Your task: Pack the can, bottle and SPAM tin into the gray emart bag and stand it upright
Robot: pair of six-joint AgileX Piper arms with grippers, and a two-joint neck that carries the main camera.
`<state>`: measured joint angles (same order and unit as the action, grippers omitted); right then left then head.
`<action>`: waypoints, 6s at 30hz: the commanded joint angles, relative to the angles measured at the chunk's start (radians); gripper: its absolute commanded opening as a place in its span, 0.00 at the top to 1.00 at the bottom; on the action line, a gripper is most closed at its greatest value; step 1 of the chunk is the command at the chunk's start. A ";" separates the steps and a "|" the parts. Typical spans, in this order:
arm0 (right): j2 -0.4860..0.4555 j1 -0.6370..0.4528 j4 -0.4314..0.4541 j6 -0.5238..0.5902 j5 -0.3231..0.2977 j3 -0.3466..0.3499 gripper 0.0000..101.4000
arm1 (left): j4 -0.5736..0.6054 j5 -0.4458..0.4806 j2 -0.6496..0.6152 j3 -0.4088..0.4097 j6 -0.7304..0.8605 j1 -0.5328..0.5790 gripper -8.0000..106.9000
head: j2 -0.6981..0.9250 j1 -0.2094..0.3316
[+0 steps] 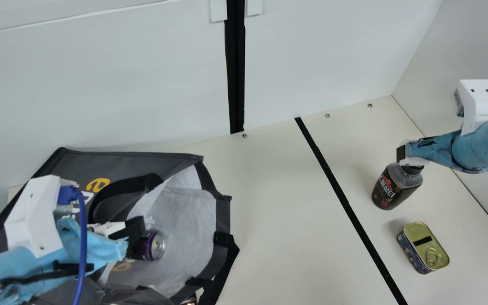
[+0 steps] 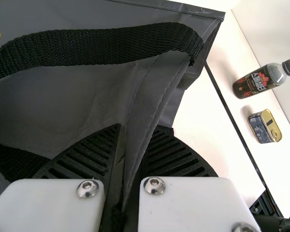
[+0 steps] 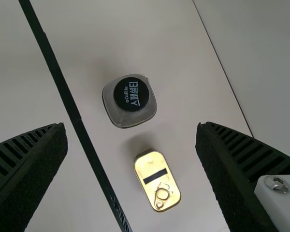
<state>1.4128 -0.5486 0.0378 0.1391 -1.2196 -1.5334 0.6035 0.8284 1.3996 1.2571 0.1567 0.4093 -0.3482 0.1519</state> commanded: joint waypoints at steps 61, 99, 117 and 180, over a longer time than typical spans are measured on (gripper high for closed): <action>0.307 -0.028 -0.025 0.064 0.000 -0.083 0.19 | 0.000 0.000 0.000 0.000 0.000 0.000 1.00 | -0.001 0.023; 0.252 -0.004 -0.146 0.133 0.000 -0.101 1.00 | 0.000 0.000 0.000 0.000 0.000 0.000 1.00 | -0.001 0.023; 0.140 0.086 -0.148 0.184 0.000 -0.047 1.00 | 0.000 0.000 0.000 0.000 0.000 0.000 1.00 | -0.001 0.023; -0.084 0.419 -0.432 0.683 0.000 0.243 1.00 | 0.000 0.000 0.000 0.000 0.000 0.000 1.00 | -0.001 0.023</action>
<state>1.3304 -0.1340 -0.3890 0.8193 -1.2177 -1.2955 0.6035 0.8284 1.3996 1.2571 0.1567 0.4093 -0.3467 0.1519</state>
